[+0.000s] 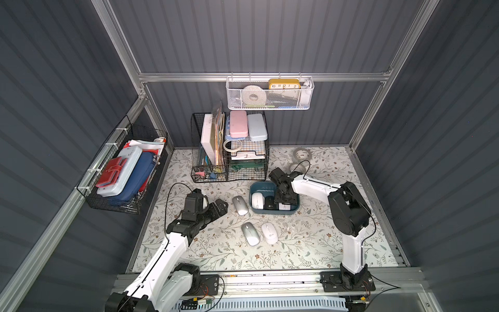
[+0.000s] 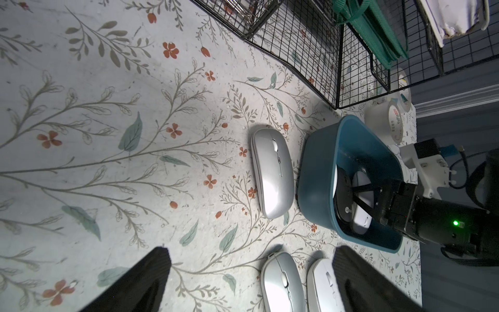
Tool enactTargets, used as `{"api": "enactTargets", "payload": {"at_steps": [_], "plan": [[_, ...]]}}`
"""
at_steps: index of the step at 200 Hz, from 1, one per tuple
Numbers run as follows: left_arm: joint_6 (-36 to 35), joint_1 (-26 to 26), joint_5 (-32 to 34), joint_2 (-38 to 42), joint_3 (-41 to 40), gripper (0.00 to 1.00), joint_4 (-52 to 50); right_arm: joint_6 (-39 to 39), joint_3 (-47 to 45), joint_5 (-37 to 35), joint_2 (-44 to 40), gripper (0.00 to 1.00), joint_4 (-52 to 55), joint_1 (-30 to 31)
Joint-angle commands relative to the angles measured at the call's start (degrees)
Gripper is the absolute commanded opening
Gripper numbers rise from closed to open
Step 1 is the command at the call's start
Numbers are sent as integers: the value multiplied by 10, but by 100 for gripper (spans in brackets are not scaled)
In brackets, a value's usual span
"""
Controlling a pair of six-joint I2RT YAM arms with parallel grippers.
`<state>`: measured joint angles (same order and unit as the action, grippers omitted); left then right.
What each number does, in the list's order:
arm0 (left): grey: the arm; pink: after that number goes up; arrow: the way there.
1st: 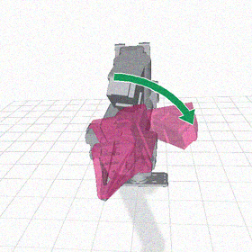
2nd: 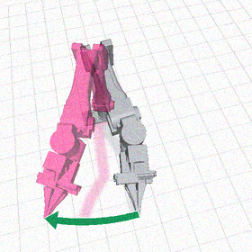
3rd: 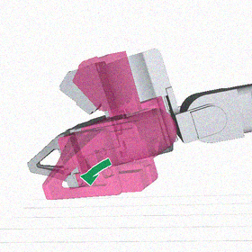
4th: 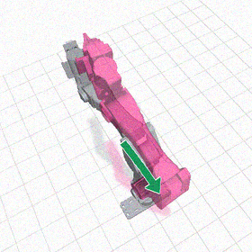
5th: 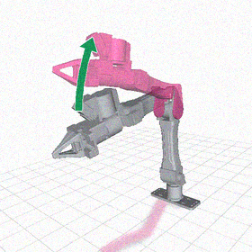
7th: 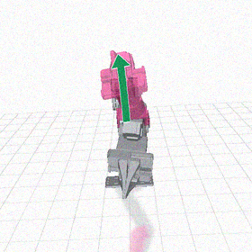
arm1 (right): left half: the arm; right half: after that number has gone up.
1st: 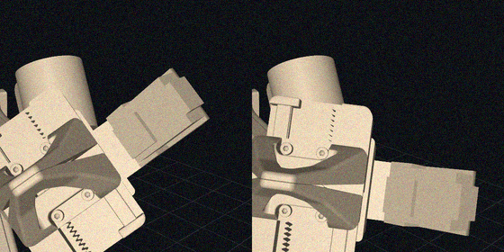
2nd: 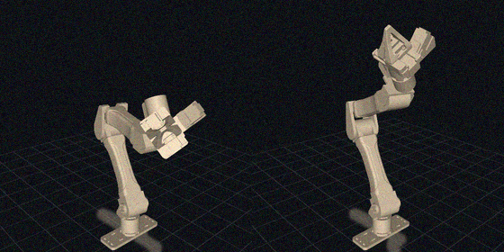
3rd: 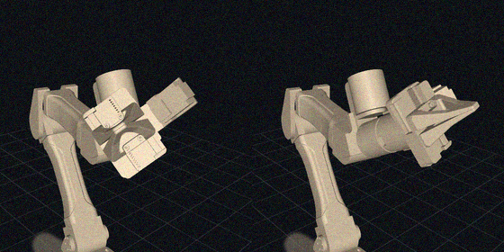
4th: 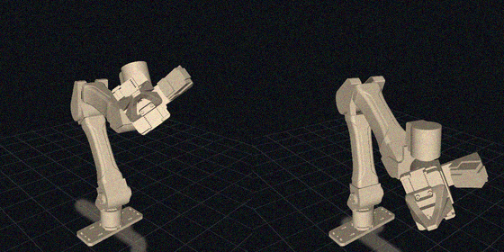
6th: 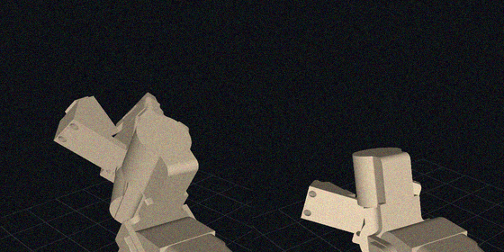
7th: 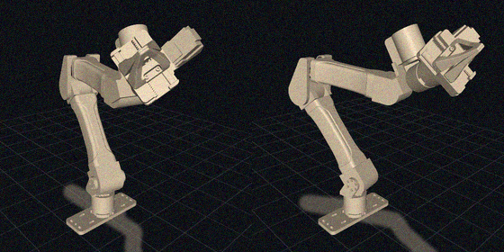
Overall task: Take out the mouse from the storage box
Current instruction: Pick up the mouse from the storage box, then place the mouse at the center of the board.
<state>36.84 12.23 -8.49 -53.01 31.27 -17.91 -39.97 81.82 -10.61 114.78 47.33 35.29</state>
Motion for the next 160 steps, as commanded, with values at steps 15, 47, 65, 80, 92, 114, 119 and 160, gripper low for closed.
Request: {"api": "enactTargets", "payload": {"at_steps": [15,47,65,80,92,114,119,160], "plan": [[-7,-2,1,6,-9,99,-7,14,-4,-33,-67,61,4,1],[-6,-2,2,12,-7,100,-11,22,-9,-53,-121,61,23,2],[-6,-2,0,16,-9,99,-13,22,-27,-60,-159,61,33,1],[-6,-2,-1,17,-9,99,-15,25,-52,-69,-197,61,34,2],[-6,-2,-3,17,-10,99,-15,29,-72,-80,-224,62,35,2],[-5,-2,-4,17,-6,99,-15,41,-98,-109,-275,64,56,-1],[-5,-2,-4,17,-5,99,-15,42,-103,-124,-284,64,63,-5],[-5,-2,0,18,-9,100,-12,83,-148,-136,-343,65,44,-81]]}}
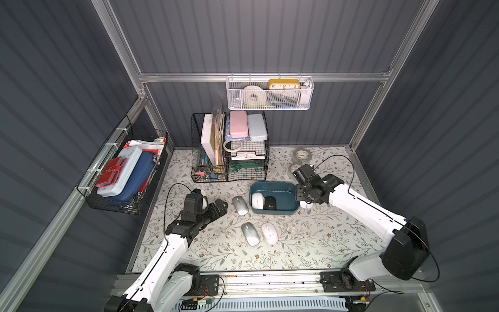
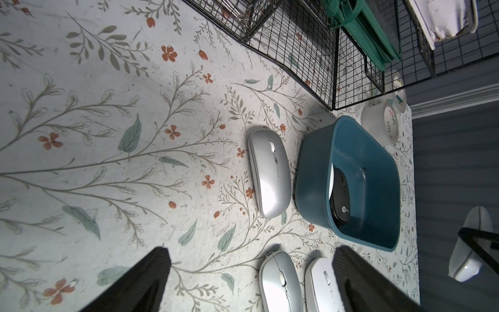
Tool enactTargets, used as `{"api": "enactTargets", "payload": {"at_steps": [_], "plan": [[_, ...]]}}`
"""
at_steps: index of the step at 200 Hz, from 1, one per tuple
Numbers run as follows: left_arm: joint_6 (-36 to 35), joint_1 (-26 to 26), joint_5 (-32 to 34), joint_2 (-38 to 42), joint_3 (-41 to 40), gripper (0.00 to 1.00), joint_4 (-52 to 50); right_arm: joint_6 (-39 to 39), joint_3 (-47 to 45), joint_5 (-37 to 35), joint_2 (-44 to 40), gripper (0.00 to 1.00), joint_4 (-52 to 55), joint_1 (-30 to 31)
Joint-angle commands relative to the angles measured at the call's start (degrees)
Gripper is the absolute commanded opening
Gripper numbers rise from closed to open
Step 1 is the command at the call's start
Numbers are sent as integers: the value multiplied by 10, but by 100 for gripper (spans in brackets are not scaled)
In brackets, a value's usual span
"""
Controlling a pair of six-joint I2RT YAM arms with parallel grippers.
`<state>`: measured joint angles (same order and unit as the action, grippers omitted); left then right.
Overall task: Take out the mouse from the storage box
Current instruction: Place the mouse at the center of the board.
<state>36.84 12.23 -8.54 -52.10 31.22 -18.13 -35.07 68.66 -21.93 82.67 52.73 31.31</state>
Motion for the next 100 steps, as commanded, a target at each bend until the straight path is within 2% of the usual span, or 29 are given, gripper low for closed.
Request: {"api": "enactTargets", "payload": {"at_steps": [1,39,100], "plan": [[-5,-2,0,8,-9,100,-10,35,-18,-22,-22,65,-10,-42],[-6,-2,-6,25,-10,99,-24,56,-25,8,7,65,-43,-110],[-7,-2,1,38,-5,99,-42,67,22,86,140,64,-77,-170]]}}
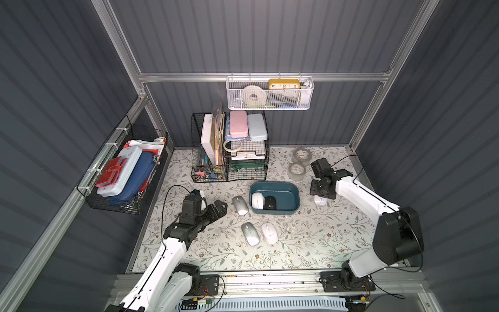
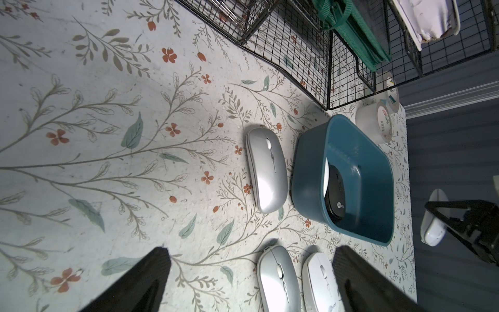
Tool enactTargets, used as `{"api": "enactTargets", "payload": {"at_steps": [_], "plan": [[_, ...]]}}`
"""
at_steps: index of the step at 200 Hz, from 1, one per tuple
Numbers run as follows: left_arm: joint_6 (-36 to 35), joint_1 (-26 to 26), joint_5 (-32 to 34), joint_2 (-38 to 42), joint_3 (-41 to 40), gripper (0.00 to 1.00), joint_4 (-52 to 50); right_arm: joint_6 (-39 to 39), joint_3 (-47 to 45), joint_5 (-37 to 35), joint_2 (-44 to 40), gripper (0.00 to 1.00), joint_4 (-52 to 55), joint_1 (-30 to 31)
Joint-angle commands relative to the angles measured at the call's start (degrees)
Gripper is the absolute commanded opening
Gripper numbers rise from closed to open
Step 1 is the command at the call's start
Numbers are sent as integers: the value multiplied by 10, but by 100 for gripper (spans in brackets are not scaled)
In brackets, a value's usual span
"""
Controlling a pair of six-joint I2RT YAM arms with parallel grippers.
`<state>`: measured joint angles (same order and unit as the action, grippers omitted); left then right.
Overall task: Take out the mouse from the storage box
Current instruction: Place the mouse at the center of the board.
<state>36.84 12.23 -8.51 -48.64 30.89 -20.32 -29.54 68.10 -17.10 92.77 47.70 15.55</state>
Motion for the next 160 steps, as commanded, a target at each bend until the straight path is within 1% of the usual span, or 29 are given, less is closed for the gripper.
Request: {"api": "enactTargets", "payload": {"at_steps": [1,44,68,89,123,160], "plan": [[-7,-2,1,4,-2,99,-20,13,29,40,40,64,-28,-13],[-7,-2,-1,-21,5,99,-6,16,70,58,115,63,-39,-24],[-7,-2,-3,-39,10,99,3,17,90,62,146,63,-38,-26],[-7,-2,-3,-53,12,99,14,18,104,80,170,63,-35,-27],[-7,-2,-7,-76,14,99,31,14,113,89,193,63,-35,-27],[-7,-2,-9,-86,11,99,40,10,126,87,220,67,-28,-28]]}}
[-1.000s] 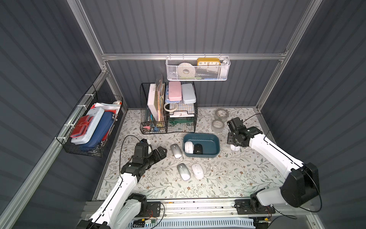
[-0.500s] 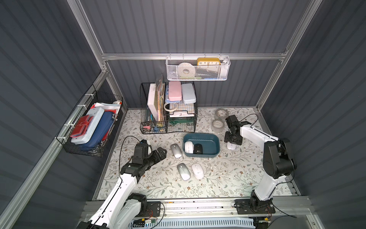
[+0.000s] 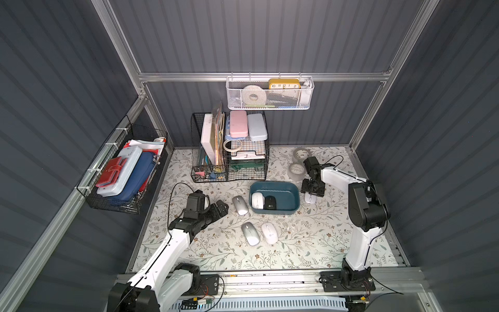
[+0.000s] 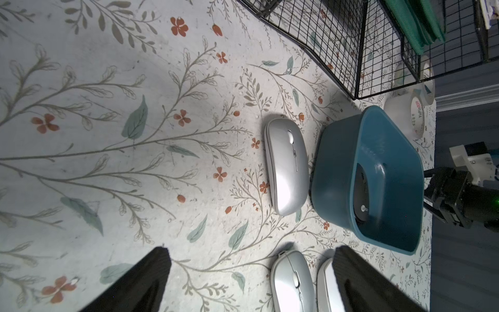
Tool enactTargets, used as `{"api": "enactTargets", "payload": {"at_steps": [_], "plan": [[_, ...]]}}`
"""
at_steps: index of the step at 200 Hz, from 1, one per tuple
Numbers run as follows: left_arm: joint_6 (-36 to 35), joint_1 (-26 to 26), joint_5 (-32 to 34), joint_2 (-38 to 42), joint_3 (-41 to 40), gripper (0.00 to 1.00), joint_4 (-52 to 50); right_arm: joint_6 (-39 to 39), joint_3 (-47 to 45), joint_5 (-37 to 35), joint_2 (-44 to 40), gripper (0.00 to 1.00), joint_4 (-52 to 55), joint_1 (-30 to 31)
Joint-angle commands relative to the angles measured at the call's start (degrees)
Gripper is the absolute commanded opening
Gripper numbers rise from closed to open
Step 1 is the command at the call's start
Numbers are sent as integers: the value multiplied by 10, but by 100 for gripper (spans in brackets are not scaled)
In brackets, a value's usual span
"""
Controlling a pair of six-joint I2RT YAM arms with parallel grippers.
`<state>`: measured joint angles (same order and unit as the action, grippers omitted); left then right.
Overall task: Take out the mouse from the storage box
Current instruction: Place the mouse at the center of the board.
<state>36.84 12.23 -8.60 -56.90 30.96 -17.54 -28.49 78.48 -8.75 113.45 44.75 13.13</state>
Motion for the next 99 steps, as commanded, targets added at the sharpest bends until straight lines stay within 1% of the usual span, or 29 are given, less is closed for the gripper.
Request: {"api": "enactTargets", "payload": {"at_steps": [1,40,72,99], "plan": [[-7,-2,-8,-3,10,99,12,-1,22,3,14,67,1,-4],[-7,-2,-3,10,6,99,5,-6,9,5,8,74,-7,-3],[-7,-2,-3,21,3,99,-1,-5,-1,2,-11,75,-3,-4],[-7,-2,-4,30,3,99,-7,-6,-7,0,-44,76,14,-3]]}}
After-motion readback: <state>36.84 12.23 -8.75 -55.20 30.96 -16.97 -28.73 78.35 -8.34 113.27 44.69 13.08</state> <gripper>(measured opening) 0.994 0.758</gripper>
